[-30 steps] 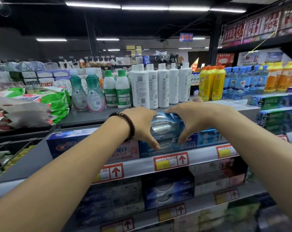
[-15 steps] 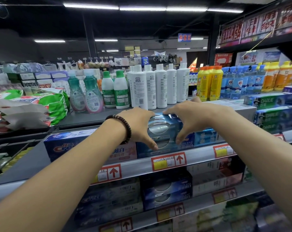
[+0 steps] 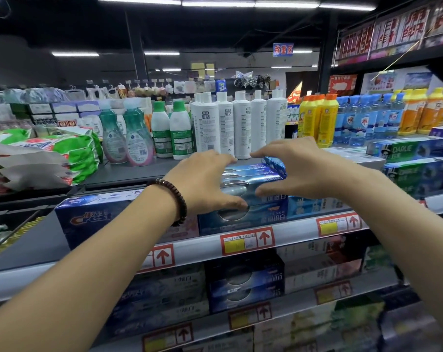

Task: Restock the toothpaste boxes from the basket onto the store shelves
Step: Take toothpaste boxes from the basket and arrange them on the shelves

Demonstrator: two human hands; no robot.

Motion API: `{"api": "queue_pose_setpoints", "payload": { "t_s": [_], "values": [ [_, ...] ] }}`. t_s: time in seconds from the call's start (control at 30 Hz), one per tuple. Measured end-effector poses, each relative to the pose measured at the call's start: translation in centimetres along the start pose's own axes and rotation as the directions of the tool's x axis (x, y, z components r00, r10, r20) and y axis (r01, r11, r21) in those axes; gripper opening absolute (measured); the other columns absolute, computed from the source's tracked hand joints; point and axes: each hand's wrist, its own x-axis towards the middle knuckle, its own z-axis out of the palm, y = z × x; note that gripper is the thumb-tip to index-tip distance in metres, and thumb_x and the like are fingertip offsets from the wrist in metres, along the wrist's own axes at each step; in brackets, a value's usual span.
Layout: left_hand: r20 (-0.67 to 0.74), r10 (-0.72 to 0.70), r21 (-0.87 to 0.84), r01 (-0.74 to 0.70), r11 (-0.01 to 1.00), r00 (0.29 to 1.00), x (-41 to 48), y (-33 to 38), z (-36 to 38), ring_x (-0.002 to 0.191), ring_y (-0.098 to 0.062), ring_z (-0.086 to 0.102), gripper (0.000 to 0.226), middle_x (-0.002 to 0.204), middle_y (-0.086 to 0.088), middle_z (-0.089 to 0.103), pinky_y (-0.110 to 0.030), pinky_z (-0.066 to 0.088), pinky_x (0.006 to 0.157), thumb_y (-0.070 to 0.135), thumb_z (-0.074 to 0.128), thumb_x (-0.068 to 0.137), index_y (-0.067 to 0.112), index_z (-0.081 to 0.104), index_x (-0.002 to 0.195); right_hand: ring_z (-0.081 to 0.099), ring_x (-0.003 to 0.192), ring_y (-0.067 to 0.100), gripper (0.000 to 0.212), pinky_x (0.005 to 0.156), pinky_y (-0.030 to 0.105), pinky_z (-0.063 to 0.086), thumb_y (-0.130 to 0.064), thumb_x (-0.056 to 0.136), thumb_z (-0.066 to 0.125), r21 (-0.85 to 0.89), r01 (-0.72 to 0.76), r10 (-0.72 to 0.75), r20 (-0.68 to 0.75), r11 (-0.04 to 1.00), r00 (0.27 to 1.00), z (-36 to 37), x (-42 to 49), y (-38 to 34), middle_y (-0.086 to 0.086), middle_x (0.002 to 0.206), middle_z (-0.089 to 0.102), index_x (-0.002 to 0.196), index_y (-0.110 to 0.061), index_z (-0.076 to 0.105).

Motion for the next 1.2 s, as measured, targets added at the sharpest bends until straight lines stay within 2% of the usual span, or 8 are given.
{"api": "queue_pose_setpoints", "payload": {
  "t_s": [0.07,0.17,0.27,0.4,0.6,0.77,1.0,1.2],
  "values": [
    [-0.079,0.038,-0.028,-0.040,0.999,0.996,-0.7,0.9,0.1,0.137,-0.019,0.049,0.088,0.148,0.003,0.054,-0.044,0.043,0.116,0.072,0.072,0.081,0.030,0.045,0.153,0.059,0.127,0.014,0.081,0.113,0.050,0.041,-0.077,0.079,0.060,0.086,-0.020,0.030,-0.119,0.996,0.992,0.0,-1.5,0.1,-0.010,0.136,0.067,0.145,-0.030,0.060],
    [-0.146,0.086,-0.104,-0.102,0.989,0.985,-1.6,2.3,0.2,0.136,-0.017,0.051,0.073,0.146,0.004,0.058,-0.041,0.043,0.115,0.060,0.073,0.088,0.028,0.051,0.149,0.064,0.113,0.011,0.062,0.104,0.038,0.050,-0.058,0.086,0.073,0.152,-0.058,0.094,-0.244,0.987,0.965,-0.2,-3.6,0.3,-0.006,0.124,0.072,0.136,-0.023,0.068],
    [-0.167,0.132,-0.103,-0.151,0.983,0.977,-2.4,3.3,0.6,0.135,-0.018,0.053,0.070,0.145,0.004,0.059,-0.042,0.044,0.113,0.059,0.073,0.089,0.027,0.052,0.149,0.064,0.111,0.014,0.054,0.101,0.037,0.052,-0.044,0.088,0.081,0.160,-0.127,0.164,-0.241,0.979,0.957,-0.6,-5.8,0.2,-0.003,0.121,0.072,0.135,-0.020,0.069],
    [-0.187,0.166,-0.113,-0.189,0.975,0.968,-3.2,3.7,1.2,0.132,-0.019,0.053,0.067,0.140,0.004,0.061,-0.044,0.044,0.112,0.060,0.070,0.091,0.029,0.052,0.147,0.064,0.113,0.012,0.054,0.101,0.032,0.052,-0.041,0.089,0.082,0.158,-0.210,0.241,-0.215,0.965,0.946,-0.8,-8.4,0.6,-0.006,0.123,0.070,0.136,-0.019,0.068],
    [-0.205,0.193,-0.149,-0.225,0.963,0.960,-3.7,4.2,2.6,0.129,-0.022,0.055,0.065,0.136,0.004,0.063,-0.047,0.042,0.112,0.061,0.070,0.089,0.029,0.057,0.144,0.065,0.105,0.006,0.038,0.083,0.008,0.041,-0.042,0.094,0.077,0.217,-0.310,0.357,-0.229,0.926,0.906,-0.3,-12.0,0.1,-0.011,0.114,0.072,0.128,-0.024,0.073],
    [-0.244,0.180,-0.053,-0.198,0.979,0.953,-3.9,5.6,2.7,0.135,-0.017,0.050,0.066,0.139,0.010,0.058,-0.046,0.032,0.115,0.067,0.064,0.090,0.034,0.053,0.146,0.061,0.104,0.004,0.042,0.090,0.021,0.044,-0.047,0.096,0.073,0.187,-0.350,0.381,-0.169,0.918,0.909,0.0,-14.0,-0.1,-0.010,0.118,0.071,0.131,-0.025,0.070],
    [-0.242,0.140,-0.051,-0.156,0.986,0.960,-2.8,8.5,2.4,0.135,-0.014,0.048,0.066,0.143,0.012,0.055,-0.044,0.030,0.114,0.066,0.064,0.091,0.036,0.050,0.148,0.062,0.104,0.006,0.041,0.090,0.023,0.045,-0.046,0.096,0.073,0.197,-0.332,0.367,-0.181,0.923,0.913,-0.2,-15.2,3.4,-0.011,0.116,0.070,0.131,-0.024,0.071],
    [-0.226,0.065,-0.009,-0.069,0.998,0.972,0.0,12.3,3.1,0.131,-0.015,0.050,0.068,0.140,0.012,0.055,-0.045,0.031,0.112,0.064,0.066,0.091,0.035,0.047,0.150,0.064,0.111,0.013,0.047,0.093,0.024,0.046,-0.042,0.096,0.075,0.116,-0.275,0.292,-0.163,0.954,0.942,-0.5,-15.5,9.3,-0.003,0.124,0.071,0.136,-0.019,0.068]
  ]
}}
